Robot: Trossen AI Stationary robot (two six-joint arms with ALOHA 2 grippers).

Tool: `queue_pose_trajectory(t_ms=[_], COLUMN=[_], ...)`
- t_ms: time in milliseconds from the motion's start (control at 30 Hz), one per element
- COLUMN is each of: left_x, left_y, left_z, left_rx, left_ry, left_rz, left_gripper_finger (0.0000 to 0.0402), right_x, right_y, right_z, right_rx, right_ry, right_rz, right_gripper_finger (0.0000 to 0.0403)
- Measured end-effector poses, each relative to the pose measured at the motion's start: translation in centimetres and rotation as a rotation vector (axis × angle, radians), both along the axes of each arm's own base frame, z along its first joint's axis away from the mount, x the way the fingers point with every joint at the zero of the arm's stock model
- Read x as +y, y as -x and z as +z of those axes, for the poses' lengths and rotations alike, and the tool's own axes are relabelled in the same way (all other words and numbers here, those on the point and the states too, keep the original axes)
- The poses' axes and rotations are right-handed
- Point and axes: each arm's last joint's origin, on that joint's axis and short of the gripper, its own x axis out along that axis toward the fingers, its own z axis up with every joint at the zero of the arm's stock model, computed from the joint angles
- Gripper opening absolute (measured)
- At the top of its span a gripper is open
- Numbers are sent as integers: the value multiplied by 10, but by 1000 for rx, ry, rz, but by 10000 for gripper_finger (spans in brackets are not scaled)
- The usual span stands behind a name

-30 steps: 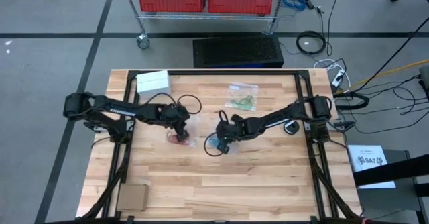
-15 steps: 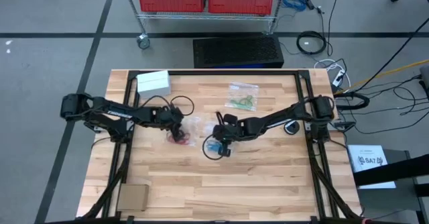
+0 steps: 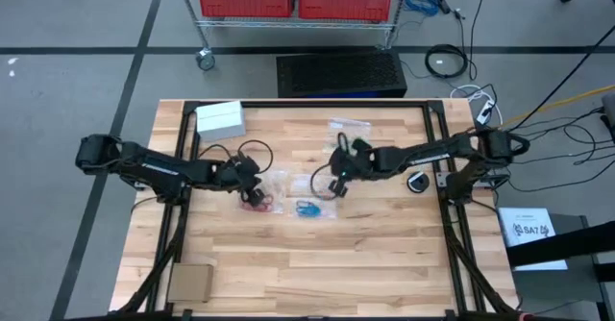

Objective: Sort rubber bands
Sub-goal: Move the transparent zip lock bags to the middle

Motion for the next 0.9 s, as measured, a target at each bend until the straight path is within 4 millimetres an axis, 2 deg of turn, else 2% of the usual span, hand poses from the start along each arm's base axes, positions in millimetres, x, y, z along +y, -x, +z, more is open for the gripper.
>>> queue_pose_trajectory(t_ms=[67, 200, 367, 500, 600, 667, 900], left_x=[-1, 0, 1, 1, 1, 1, 1], left_y=[1, 3, 2, 2, 2, 2, 3], left_z=[7, 18, 22, 22, 22, 22, 22], left_rx=[-40, -98, -114, -117, -116, -114, -108], left_ry=[-26, -63, -112, -121, -126, -126, -127], left_rz=[7, 29, -21, -16, -19, -20, -21], left_gripper_finger=[0, 0, 6, 8, 8, 9, 10], right_x=[-14, -46, -86, -103, -104, -98, -56], right_y=[9, 24, 29, 29, 30, 30, 42], right_z=[-4, -26, -47, -58, -72, -74, -63], right_rx=[-66, -156, -264, -253, -189, -162, 9], right_ry=[-16, -41, -56, -50, -130, -175, -250], right_rz=[-86, -251, -391, -397, -337, -300, -254], right_gripper_finger=[0, 0, 0, 0, 0, 0, 0])
